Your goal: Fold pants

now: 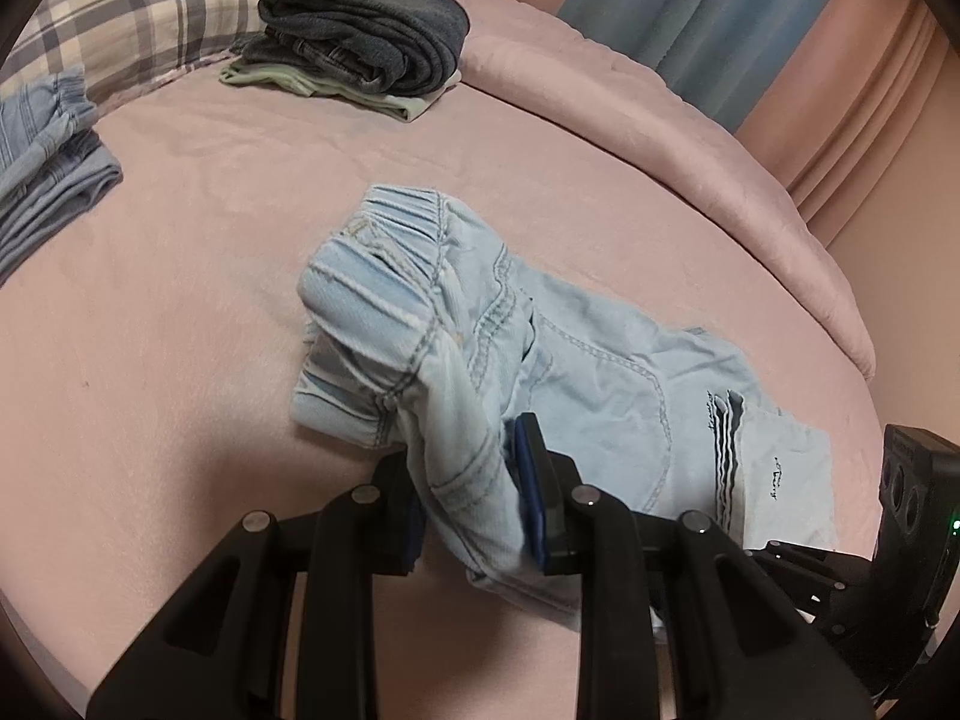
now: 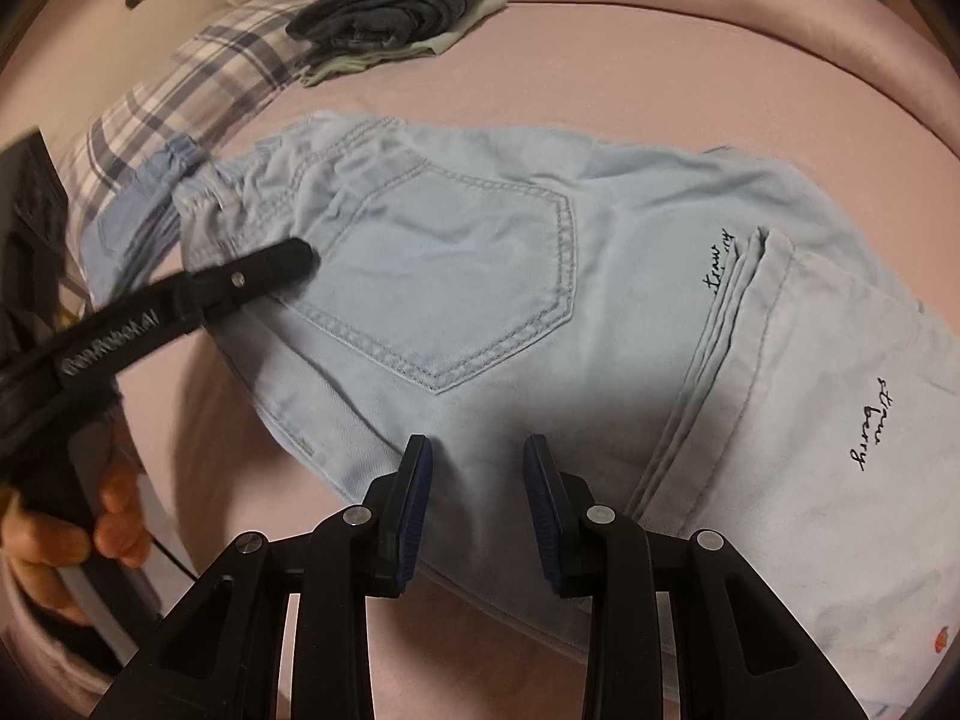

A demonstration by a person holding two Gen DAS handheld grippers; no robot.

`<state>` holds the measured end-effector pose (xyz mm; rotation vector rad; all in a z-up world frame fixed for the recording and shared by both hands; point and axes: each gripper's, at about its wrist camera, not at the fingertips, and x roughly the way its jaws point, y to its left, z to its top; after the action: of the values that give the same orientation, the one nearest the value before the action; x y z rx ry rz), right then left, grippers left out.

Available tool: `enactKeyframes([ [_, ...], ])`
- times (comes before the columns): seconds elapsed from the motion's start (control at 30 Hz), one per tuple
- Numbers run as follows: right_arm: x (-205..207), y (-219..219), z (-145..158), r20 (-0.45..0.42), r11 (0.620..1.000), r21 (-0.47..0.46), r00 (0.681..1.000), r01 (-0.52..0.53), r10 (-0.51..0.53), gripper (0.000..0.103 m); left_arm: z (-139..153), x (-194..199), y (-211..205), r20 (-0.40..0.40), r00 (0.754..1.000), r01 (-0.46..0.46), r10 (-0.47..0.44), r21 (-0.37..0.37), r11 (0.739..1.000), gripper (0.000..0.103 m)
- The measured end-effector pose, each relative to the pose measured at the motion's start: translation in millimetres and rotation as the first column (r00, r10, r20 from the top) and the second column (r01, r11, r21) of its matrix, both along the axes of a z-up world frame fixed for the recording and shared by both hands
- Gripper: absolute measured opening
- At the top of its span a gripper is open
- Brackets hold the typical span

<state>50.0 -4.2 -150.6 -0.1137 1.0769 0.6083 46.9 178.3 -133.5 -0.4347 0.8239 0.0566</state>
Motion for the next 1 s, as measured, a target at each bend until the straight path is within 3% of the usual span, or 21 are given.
enactKeyframes([
  [0.27, 0.4, -13.2, 6.4, -0.035, 0.996, 0.089, 0.999, 0.023, -0.020, 0.034, 12.3, 0.8, -3.9, 0.029, 1.000, 0.011, -0.012, 0.021, 1.000, 0.024],
  [0.43, 2.3, -25.5, 13.7, -0.012, 0.987, 0.149, 0.998, 0.063, -0.062, 0.034, 17.7, 0.5, -8.2, 0.038, 0.999, 0.015, -0.017, 0.044, 0.999, 0.024],
  [0.6, 9.6, -18.5, -0.7, -0.077, 0.992, 0.116, 0.996, 0.043, -0.034, 0.035, 23.2, 0.6, -15.1, 0.046, 0.999, 0.026, -0.028, 0.057, 0.998, 0.024],
  [0.7, 5.7, -13.9, 3.8, -0.052, 0.994, 0.109, 0.998, 0.022, -0.016, 0.040, 27.0, 0.3, -20.0, 0.055, 0.998, 0.030, -0.035, 0.087, 0.996, 0.024],
  [1.0, 9.9, -56.7, 11.5, -0.109, 0.955, 0.270, 0.989, 0.125, -0.098, 0.042, 41.5, -3.2, -37.4, 0.088, 0.994, 0.055, -0.068, 0.144, 0.988, 0.024],
])
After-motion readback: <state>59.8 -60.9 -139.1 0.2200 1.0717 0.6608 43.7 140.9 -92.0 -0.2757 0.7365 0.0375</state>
